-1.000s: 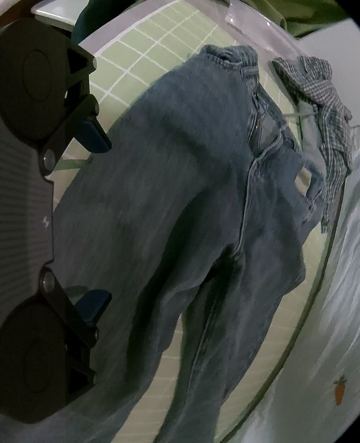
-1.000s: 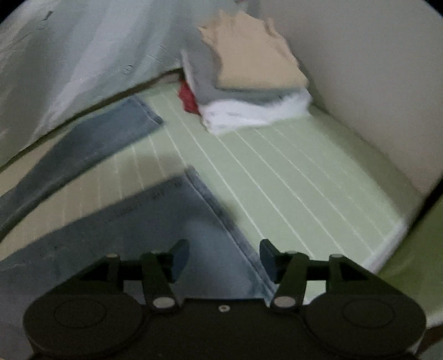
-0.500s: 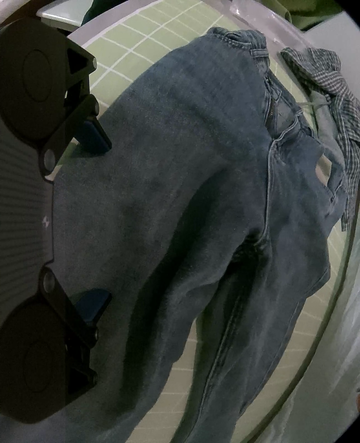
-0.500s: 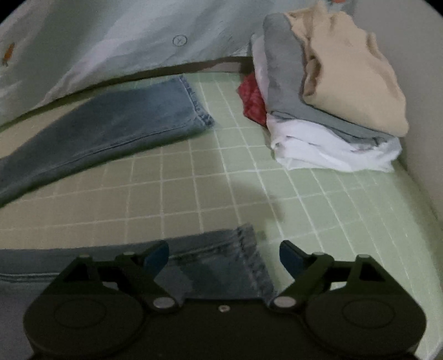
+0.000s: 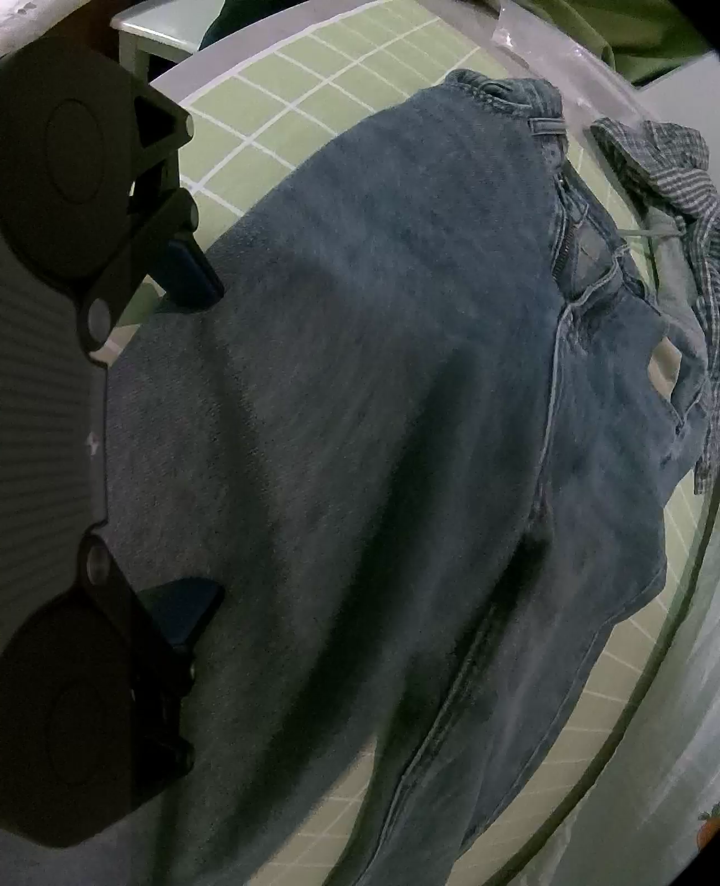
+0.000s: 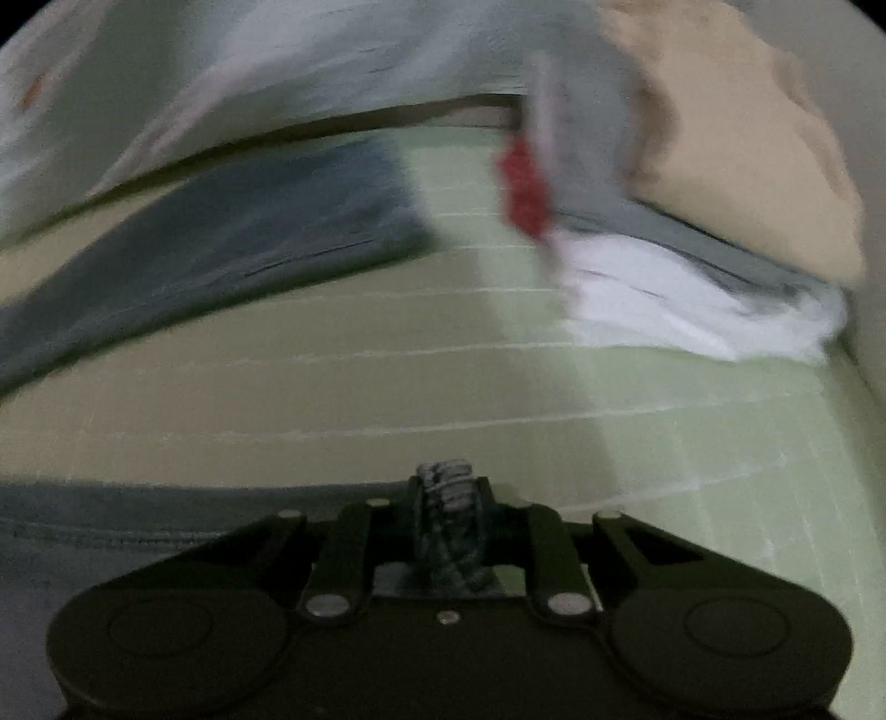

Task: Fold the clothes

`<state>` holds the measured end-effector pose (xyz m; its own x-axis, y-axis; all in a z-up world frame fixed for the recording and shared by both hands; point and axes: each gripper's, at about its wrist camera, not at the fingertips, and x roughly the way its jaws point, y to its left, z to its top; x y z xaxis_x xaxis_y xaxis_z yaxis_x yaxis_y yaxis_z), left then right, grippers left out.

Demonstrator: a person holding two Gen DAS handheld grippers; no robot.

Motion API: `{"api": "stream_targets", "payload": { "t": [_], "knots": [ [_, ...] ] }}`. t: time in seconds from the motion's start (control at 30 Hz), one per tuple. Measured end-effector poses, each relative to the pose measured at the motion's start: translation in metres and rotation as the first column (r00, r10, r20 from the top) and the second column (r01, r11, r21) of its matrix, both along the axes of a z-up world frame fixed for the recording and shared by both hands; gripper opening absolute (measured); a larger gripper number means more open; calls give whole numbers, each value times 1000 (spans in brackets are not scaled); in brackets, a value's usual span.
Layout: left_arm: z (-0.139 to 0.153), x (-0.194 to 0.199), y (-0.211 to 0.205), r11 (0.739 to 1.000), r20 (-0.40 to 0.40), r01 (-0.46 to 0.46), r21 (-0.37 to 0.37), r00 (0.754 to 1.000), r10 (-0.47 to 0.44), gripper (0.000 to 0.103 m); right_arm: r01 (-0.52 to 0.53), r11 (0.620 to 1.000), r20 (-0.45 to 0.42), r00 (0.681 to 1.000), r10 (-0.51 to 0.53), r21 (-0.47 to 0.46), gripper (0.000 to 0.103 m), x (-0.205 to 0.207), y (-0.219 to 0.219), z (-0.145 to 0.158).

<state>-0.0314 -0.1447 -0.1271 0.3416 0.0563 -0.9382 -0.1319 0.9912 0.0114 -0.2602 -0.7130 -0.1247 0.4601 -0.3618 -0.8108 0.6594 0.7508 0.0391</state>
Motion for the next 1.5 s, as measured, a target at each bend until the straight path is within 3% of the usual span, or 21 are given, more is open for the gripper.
{"api": "stream_targets", "payload": {
  "t": [0.13, 0.2, 0.27, 0.33, 0.53, 0.73, 0.8, 0.9, 0.97, 1.07, 1.3, 1.5],
  "knots": [
    [1, -1, 0, 1000, 0, -20, 1, 1000, 20, 103, 37, 999, 25, 999, -37, -24, 18, 15, -2, 7],
    [1, 0, -1, 999, -5, -32, 1, 999, 32, 103, 46, 998, 36, 998, -45, -41, 24, 24, -1, 11],
    [1, 1, -1, 999, -12, -41, 0, 999, 41, 103, 56, 997, 47, 998, -53, -57, 47, 33, 0, 15],
    [1, 3, -1, 999, -19, -48, -1, 999, 48, 103, 65, 995, 58, 996, -61, -74, 61, 43, 1, 19],
    [1, 9, 0, 997, -31, -75, -4, 997, 75, 103, 103, 992, 213, 970, -117, 77, 71, 100, -36, 18],
    [1, 9, -1, 995, -26, -97, -4, 995, 97, 103, 185, 979, 201, 959, -198, 84, 72, 154, -61, 6],
    [1, 9, -1, 995, -21, -102, -4, 995, 102, 103, 202, 977, 180, 961, -212, 75, 70, 162, -64, 3],
    [1, 10, -2, 994, -16, -111, -2, 994, 111, 103, 196, 980, 138, 970, -200, 41, 31, 169, -64, -2],
    [1, 9, -2, 994, -14, -112, -2, 994, 112, 103, 162, 986, 137, 977, -165, 31, 14, 168, -64, -3],
    [1, 9, -1, 994, -14, -109, -2, 994, 109, 103, 150, 989, 144, 978, -150, 15, 10, 152, -60, 3],
    [-1, 8, 2, 995, -1, -104, -1, 995, 104, 103, 249, 967, 109, 964, -243, -51, 9, 72, -40, 23],
    [-1, 9, 6, 995, 4, -99, -1, 995, 99, 103, 267, 964, 59, 962, -267, 7, 13, 26, -41, 7]
  ]
}}
